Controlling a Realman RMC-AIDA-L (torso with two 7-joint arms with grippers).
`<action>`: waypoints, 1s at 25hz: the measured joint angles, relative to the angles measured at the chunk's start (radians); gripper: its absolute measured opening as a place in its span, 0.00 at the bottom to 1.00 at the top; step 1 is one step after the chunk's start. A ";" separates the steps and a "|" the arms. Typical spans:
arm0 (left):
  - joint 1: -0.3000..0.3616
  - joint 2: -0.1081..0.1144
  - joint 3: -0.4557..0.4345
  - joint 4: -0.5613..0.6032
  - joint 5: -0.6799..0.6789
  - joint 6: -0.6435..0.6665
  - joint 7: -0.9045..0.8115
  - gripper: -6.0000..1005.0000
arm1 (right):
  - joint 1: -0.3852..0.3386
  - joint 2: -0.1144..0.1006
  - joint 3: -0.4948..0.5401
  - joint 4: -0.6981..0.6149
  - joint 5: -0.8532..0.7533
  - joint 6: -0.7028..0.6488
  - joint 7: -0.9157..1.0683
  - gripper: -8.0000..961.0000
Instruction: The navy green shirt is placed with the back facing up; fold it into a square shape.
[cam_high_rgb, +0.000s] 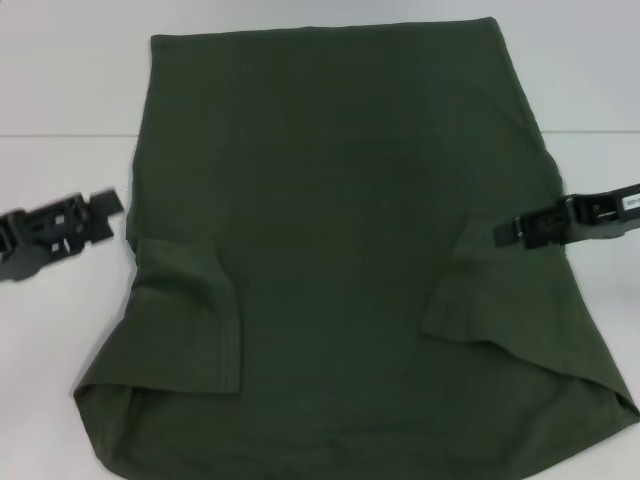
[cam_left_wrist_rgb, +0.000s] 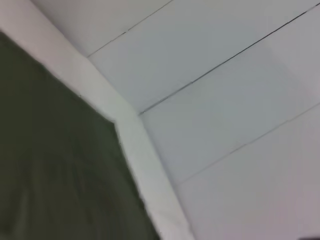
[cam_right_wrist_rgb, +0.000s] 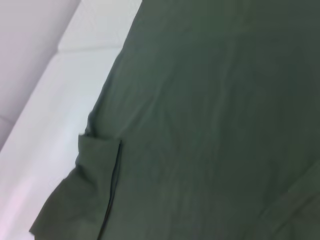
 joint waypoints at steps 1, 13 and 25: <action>0.002 0.010 0.007 0.000 0.029 0.004 -0.023 0.73 | -0.003 -0.005 0.005 0.001 0.000 0.000 0.002 0.67; 0.030 0.045 0.049 0.013 0.377 0.072 -0.199 0.73 | -0.011 -0.027 0.048 0.003 0.002 -0.005 0.034 0.67; 0.080 0.025 0.036 0.027 0.466 0.048 -0.249 0.73 | -0.017 -0.027 0.048 0.009 0.002 0.001 0.034 0.67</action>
